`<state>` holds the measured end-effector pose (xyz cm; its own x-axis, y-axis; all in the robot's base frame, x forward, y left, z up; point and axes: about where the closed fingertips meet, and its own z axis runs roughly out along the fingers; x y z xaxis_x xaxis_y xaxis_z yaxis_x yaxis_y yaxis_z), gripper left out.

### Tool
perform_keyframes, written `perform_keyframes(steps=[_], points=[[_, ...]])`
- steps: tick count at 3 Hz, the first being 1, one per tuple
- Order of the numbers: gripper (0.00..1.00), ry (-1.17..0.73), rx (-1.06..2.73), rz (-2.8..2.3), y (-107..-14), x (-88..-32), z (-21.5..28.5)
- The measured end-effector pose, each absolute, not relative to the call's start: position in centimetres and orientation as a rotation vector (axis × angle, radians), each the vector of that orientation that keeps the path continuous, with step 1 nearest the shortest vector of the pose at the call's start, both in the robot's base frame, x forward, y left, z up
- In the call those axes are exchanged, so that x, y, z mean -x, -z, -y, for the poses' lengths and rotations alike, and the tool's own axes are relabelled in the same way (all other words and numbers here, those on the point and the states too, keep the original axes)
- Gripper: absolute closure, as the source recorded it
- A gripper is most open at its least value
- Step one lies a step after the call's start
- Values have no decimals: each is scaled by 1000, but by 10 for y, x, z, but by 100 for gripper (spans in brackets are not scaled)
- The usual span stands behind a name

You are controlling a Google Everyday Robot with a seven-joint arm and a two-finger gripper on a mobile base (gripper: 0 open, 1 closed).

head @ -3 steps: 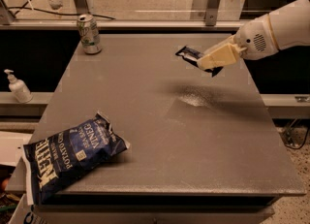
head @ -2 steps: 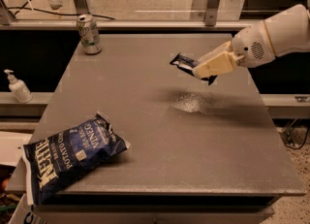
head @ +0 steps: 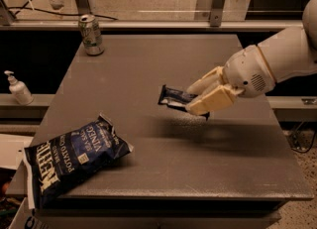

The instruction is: Move rxbar blueberry near blue chip bag

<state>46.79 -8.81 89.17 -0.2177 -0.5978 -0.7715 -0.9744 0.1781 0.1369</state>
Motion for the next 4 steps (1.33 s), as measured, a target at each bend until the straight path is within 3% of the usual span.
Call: perform_keyframes(steps=[3,4], points=[[100,-796,1799,-1767,-848,-388,29],[82,-784,1828,-1780,-836,-378,19]])
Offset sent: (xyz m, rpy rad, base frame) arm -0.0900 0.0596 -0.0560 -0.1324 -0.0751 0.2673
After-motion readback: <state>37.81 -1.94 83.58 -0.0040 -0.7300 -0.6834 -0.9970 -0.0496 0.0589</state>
